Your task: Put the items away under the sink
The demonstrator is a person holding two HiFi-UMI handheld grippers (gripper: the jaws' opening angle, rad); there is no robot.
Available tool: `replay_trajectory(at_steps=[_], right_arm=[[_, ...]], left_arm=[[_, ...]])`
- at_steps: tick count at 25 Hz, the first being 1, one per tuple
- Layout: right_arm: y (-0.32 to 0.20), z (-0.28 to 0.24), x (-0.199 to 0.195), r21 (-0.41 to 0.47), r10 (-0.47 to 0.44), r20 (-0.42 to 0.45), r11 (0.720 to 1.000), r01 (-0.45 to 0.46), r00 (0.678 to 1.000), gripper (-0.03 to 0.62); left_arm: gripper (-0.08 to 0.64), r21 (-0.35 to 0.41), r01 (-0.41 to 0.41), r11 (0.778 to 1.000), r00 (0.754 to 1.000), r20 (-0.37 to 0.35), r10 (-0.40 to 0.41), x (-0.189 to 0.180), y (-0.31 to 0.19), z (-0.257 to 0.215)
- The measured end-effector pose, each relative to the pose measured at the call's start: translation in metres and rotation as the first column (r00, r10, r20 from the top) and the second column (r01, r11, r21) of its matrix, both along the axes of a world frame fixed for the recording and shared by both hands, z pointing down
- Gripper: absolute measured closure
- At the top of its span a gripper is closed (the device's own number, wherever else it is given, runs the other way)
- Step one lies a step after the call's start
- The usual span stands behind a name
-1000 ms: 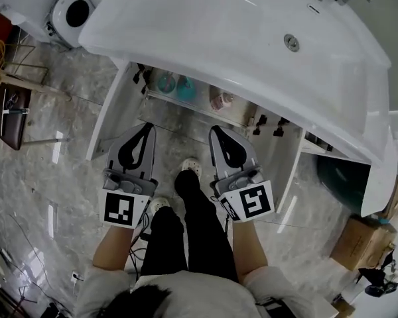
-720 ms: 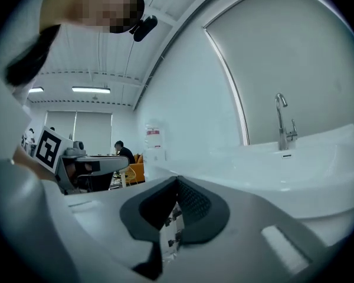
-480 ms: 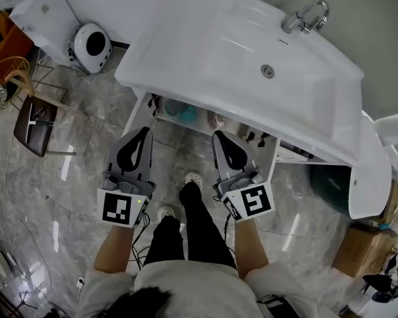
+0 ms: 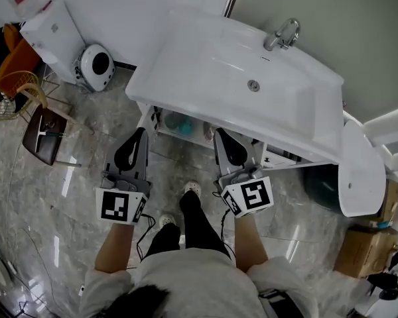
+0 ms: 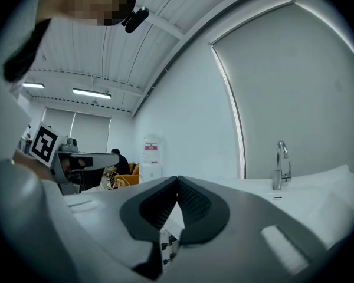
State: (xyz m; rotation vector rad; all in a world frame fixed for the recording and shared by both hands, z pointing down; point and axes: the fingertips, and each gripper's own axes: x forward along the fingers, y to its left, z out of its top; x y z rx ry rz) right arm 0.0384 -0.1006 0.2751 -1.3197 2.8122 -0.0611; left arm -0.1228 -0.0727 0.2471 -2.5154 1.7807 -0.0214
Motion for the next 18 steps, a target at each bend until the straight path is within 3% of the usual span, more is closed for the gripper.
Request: replay_trajectory(at_steps=[18], right_arm=[[0.056, -0.08, -0.004, 0.079, 0.051, 0.059, 0.995, -0.055, 0.997, 0.581]], left_arm=[[0.552, 0.127, 0.009, 0.992, 1.0, 0.006, -0.01, -0.026, 0.057, -0.086]])
